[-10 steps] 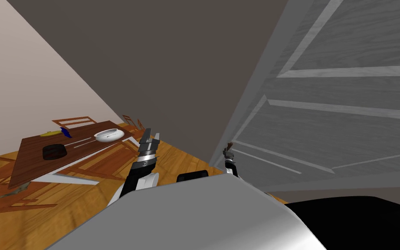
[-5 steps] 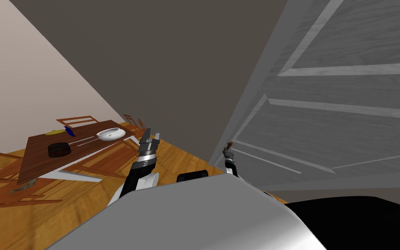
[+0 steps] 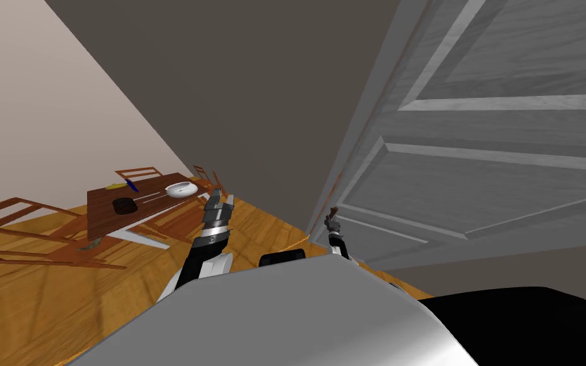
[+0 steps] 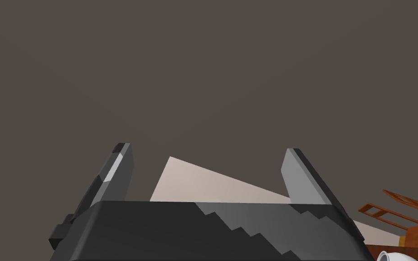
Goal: Pull the door open
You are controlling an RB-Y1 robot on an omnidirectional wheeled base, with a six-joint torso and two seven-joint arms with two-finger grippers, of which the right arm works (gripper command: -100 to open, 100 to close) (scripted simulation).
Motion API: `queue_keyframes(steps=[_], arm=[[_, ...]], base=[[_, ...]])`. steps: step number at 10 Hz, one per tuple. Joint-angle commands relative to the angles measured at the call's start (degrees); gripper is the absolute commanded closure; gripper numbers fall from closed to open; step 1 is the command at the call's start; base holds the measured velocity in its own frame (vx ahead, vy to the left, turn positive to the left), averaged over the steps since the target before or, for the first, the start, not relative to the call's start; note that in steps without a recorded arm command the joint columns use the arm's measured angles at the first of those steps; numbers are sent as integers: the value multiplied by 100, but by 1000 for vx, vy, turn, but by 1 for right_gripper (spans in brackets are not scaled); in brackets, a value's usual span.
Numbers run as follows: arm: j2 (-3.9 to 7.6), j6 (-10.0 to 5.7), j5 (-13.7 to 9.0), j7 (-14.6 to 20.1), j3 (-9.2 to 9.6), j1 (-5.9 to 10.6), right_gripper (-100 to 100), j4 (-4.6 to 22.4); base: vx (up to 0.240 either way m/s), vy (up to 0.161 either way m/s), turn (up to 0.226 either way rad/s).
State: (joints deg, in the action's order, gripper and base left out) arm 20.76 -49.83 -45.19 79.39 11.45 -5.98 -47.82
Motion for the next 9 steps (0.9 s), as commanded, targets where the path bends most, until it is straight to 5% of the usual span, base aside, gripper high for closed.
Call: queue_keyframes(steps=[1, 4, 9], arm=[[36, -13, 85, 120, 166, 19, 100, 23], [58, -1, 117, 149, 230, 17, 100, -5], [298, -107, 316, 479, 628, -137, 100, -148]], base=[[-232, 4, 47], [-179, -20, 43], [-223, -11, 87]])
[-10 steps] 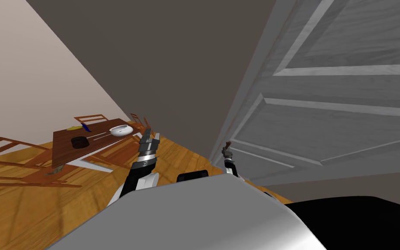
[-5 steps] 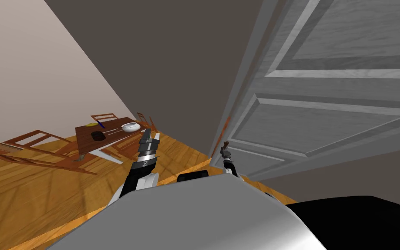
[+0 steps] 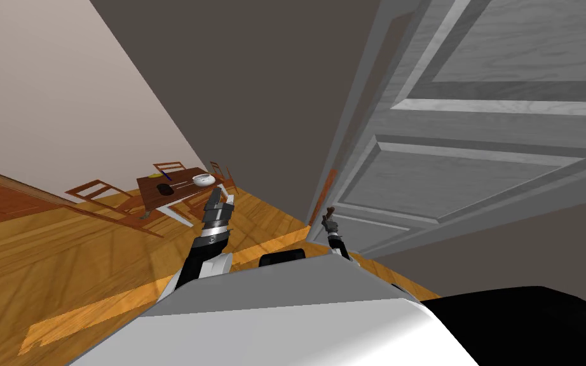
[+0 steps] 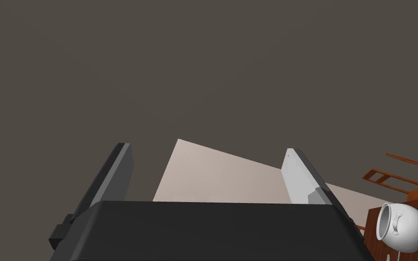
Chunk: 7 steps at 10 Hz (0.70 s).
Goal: Pull the door open
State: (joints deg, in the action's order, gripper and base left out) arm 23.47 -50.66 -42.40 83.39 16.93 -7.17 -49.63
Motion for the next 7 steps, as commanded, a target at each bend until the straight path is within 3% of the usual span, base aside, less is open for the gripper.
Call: queue_keyframes(steps=[1, 2, 3, 7], arm=[[85, -50, 80, 152, 166, -53, 100, -3], [130, -70, 114, 208, 233, -80, 100, -31], [107, -51, 88, 164, 182, -60, 100, -11], [402, -318, 255, 531, 558, -269, 100, -78]], base=[[-277, -35, 97], [-239, -17, 101], [-105, 5, 21], [-215, -43, 114]])
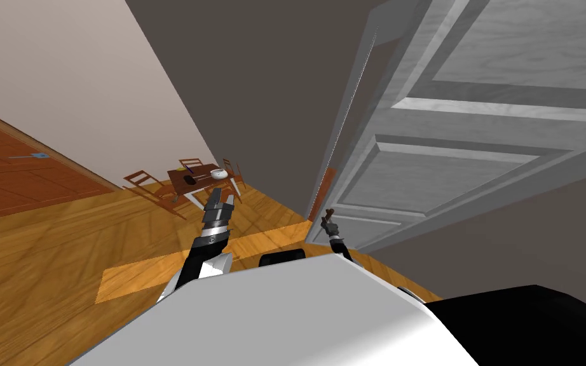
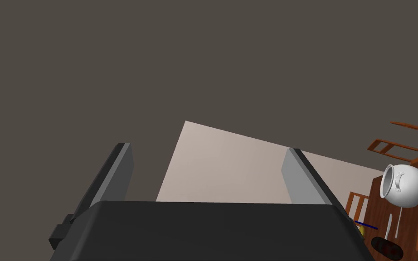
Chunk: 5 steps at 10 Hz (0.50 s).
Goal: Pull the door open
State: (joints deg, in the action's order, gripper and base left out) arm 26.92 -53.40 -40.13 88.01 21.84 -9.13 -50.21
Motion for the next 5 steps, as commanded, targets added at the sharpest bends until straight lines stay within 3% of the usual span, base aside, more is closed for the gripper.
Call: queue_keyframes(steps=[1, 3, 4, 5], arm=[[114, -95, 58, 136, 135, -111, 100, -35], [225, -195, 116, 264, 265, -183, 100, -64], [196, -137, 96, 211, 221, -153, 100, -86], [268, -242, 162, 324, 324, -216, 100, -65]], base=[[-256, -55, 120], [-217, -12, 84], [-103, 1, 15], [-172, -23, 117]])
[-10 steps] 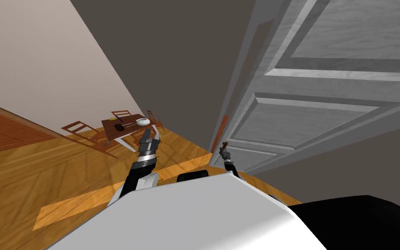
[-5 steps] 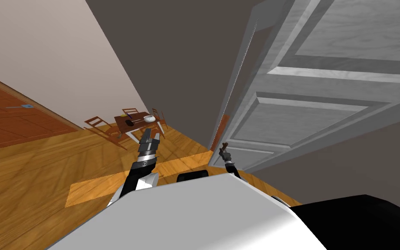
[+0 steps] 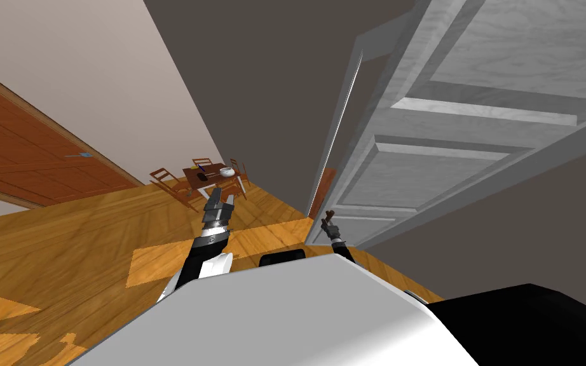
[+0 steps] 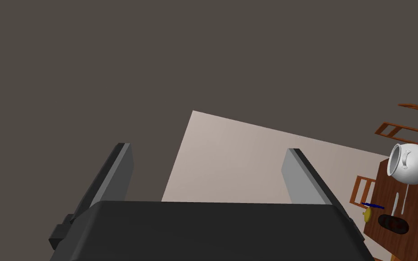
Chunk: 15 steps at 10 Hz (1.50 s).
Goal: Pull the door open
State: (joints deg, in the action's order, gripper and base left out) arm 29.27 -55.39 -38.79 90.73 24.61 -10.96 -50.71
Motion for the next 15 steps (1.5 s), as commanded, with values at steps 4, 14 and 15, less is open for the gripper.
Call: queue_keyframes(steps=[4, 14, 15], arm=[[203, -292, 165, 282, 242, -143, 100, 20], [473, -804, 400, 704, 569, -271, 100, 239], [500, -860, 424, 747, 602, -282, 100, 268]], base=[[-220, -49, 121], [-186, -44, 109], [-216, -74, 124]])
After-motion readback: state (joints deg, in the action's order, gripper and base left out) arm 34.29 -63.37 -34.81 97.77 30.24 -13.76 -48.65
